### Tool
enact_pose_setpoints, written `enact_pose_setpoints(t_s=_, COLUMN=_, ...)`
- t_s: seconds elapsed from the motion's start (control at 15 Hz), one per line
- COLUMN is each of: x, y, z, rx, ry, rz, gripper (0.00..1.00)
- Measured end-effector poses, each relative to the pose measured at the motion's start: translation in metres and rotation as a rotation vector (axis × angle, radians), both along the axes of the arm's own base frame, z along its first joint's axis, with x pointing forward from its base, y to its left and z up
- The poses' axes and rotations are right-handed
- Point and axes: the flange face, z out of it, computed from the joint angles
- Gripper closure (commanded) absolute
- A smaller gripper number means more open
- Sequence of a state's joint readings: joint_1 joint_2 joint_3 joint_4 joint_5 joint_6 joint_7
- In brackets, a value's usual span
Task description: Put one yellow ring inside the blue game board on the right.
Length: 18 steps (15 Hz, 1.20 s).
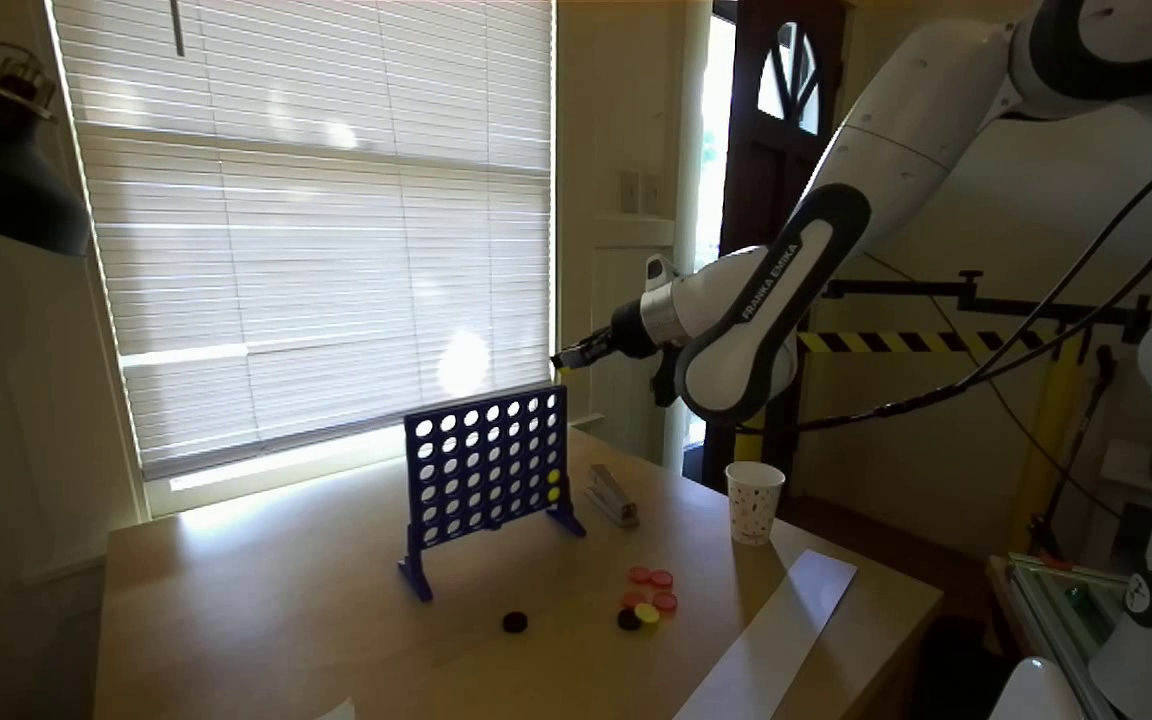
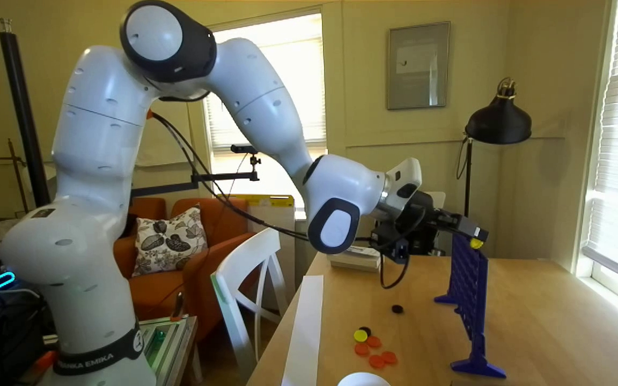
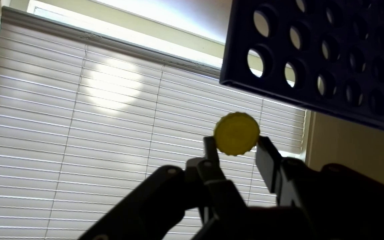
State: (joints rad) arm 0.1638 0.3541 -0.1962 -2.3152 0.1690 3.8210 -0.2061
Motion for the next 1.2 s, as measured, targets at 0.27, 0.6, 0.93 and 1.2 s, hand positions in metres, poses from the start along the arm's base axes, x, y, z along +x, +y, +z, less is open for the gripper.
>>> enact_pose_setpoints(t_s=0.27, x=0.008, y=0.003, z=-0.003, rx=0.000, ry=-0.006, rz=-0.017, gripper=0.91)
enact_pose_setpoints(t_s=0.6, x=0.013, y=0.005, z=-0.009, rx=-0.005, ry=-0.003, rz=-0.033, gripper=0.91)
enact_pose_setpoints(t_s=0.93, x=0.017, y=0.009, z=-0.014, rx=-0.007, ry=0.000, rz=-0.040, gripper=0.91)
enact_pose_setpoints(t_s=1.2, x=0.019, y=0.011, z=-0.017, rx=-0.007, ry=0.000, rz=-0.044, gripper=0.91)
